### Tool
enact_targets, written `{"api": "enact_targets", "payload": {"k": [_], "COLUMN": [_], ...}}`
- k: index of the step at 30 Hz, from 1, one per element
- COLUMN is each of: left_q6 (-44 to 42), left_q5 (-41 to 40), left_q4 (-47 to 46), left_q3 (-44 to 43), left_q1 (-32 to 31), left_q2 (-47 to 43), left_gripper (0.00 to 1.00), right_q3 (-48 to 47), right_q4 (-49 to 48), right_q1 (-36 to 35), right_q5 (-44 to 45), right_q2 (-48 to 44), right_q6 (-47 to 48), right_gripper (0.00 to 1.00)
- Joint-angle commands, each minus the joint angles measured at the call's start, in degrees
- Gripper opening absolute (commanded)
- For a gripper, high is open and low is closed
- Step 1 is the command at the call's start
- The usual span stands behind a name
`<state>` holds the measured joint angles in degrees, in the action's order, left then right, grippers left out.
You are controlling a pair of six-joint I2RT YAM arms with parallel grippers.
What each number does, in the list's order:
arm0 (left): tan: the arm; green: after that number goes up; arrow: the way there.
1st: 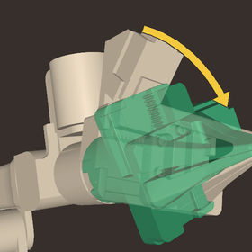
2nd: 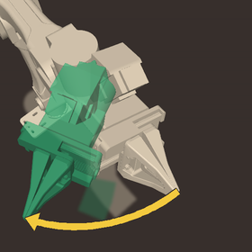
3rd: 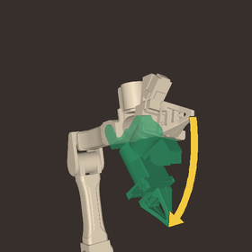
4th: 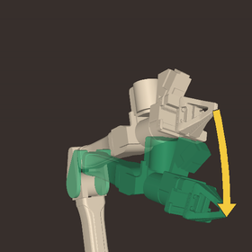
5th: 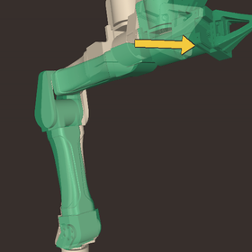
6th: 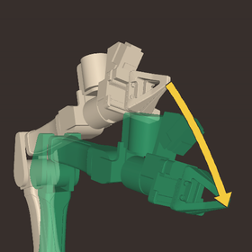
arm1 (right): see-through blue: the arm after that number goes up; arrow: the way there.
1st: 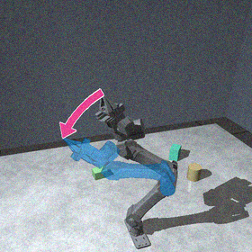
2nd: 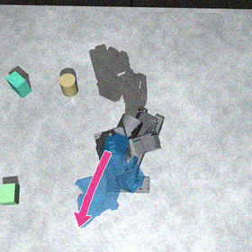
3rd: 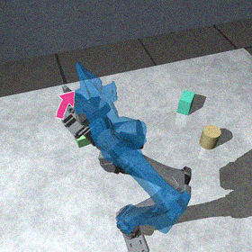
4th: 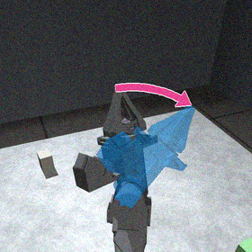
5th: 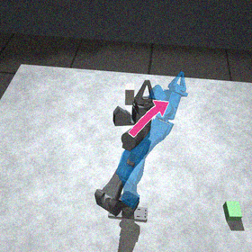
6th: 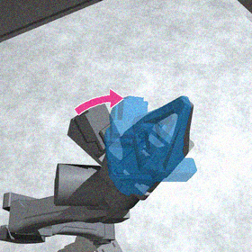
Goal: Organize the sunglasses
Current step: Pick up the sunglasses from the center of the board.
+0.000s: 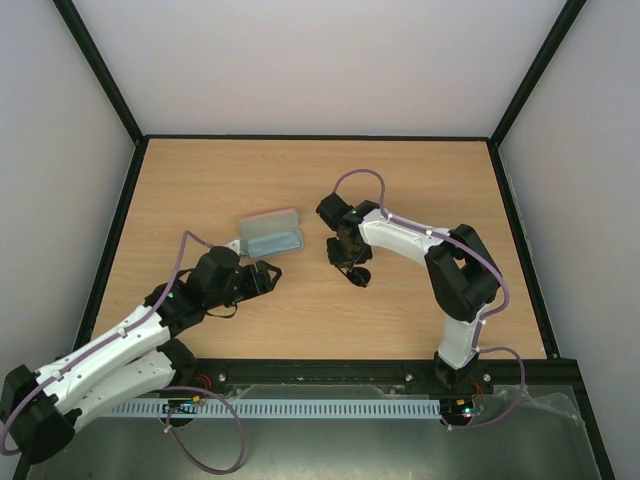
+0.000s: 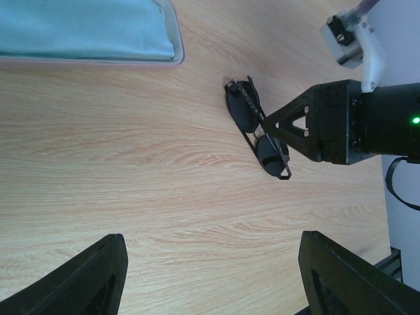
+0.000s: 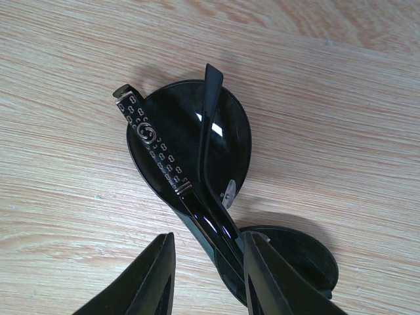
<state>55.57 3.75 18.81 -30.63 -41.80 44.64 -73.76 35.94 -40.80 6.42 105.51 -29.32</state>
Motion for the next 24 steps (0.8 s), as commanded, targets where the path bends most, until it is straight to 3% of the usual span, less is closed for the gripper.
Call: {"api": "enact_targets", "payload": {"k": [1, 24], "left_q6": [-2.0, -2.4], "left_q5": [2.8, 3.4], "left_q4": [-0.4, -0.5], "left_q3": [-2.1, -2.8], "left_q1": [0.3, 0.5], "left_q2": [4.0, 6.7], "left_gripper": [0.75, 0.75], "right_q3": [-0.6, -1.6], "right_q4": [0.4, 1.5], "right_q1": [0.0, 0.0], "right_q5": [-0.4, 2.0], "right_q2": [-0.9, 4.1], "right_q6": [0.1, 1.9], "right_gripper": [0.31, 0.26]}}
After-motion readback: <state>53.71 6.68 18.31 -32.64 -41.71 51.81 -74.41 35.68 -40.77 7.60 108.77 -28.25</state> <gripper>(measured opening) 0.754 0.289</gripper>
